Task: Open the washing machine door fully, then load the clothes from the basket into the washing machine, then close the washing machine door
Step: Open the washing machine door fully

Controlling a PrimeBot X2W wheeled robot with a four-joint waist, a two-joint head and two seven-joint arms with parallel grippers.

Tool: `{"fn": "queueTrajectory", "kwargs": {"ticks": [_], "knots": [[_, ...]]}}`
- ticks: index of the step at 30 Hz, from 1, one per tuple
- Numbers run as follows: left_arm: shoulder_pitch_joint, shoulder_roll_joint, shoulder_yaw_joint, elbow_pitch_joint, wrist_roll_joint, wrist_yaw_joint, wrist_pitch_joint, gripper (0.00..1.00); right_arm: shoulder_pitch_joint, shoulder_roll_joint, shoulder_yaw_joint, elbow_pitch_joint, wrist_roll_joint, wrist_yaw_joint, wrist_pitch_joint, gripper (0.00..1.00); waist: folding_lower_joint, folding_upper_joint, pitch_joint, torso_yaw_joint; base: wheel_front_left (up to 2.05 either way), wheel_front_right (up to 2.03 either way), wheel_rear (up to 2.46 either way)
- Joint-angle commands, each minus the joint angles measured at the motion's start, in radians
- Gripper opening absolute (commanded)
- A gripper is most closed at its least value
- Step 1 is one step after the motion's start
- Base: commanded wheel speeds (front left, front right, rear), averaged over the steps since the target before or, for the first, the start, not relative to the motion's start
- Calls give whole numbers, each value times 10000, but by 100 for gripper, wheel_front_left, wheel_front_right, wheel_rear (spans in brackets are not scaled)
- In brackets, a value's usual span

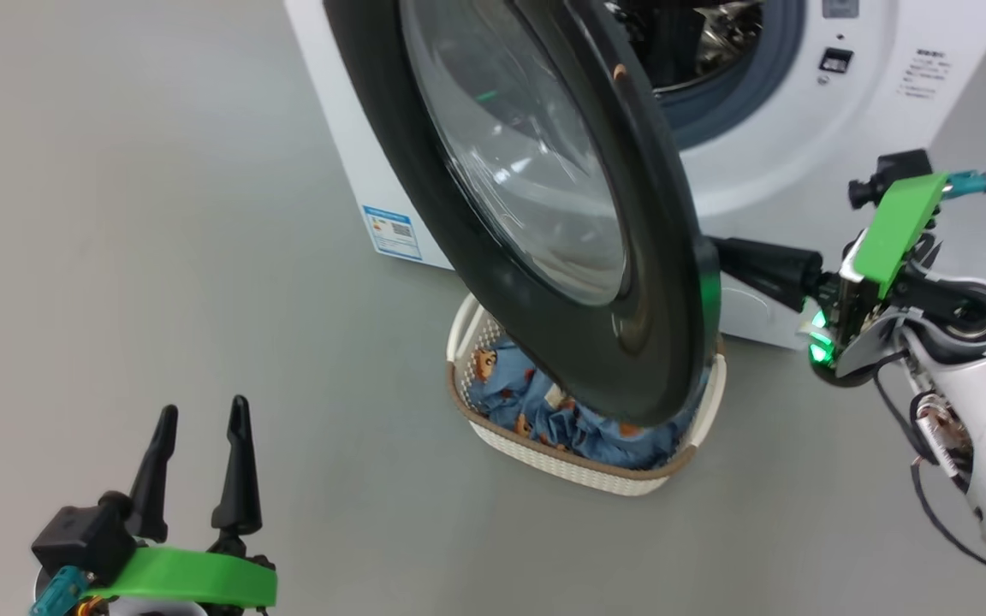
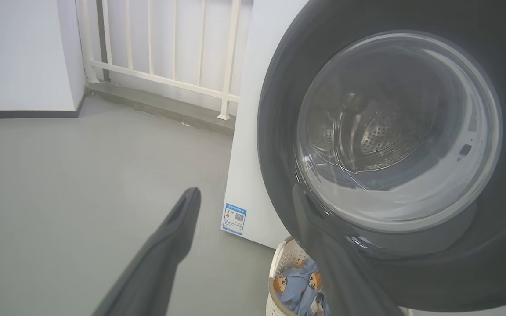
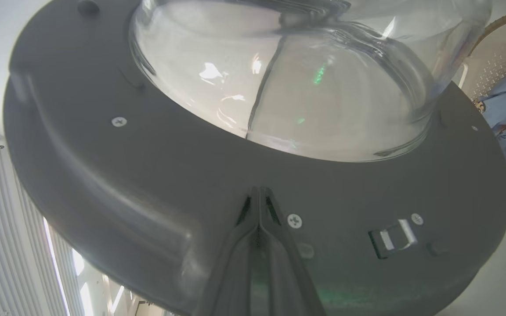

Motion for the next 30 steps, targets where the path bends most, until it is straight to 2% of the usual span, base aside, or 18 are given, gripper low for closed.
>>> {"fn": "queueTrajectory", "kwargs": {"ticks": [1, 17, 30], "knots": [[-80, 228, 345, -143, 63, -21, -65, 100, 152, 198, 115, -322, 135, 77, 116, 0, 0, 0, -243, 264, 0, 0, 0], [171, 351, 377, 261, 210, -21, -65, 100, 1196, 958, -159, -291, 416, 77, 441, 0, 0, 0, -1146, 1832, 0, 0, 0], [292, 334, 795, 8, 261, -21, -65, 100, 989, 1647, -210, -160, 177, 77, 653, 0, 0, 0, -951, 2008, 0, 0, 0]]}}
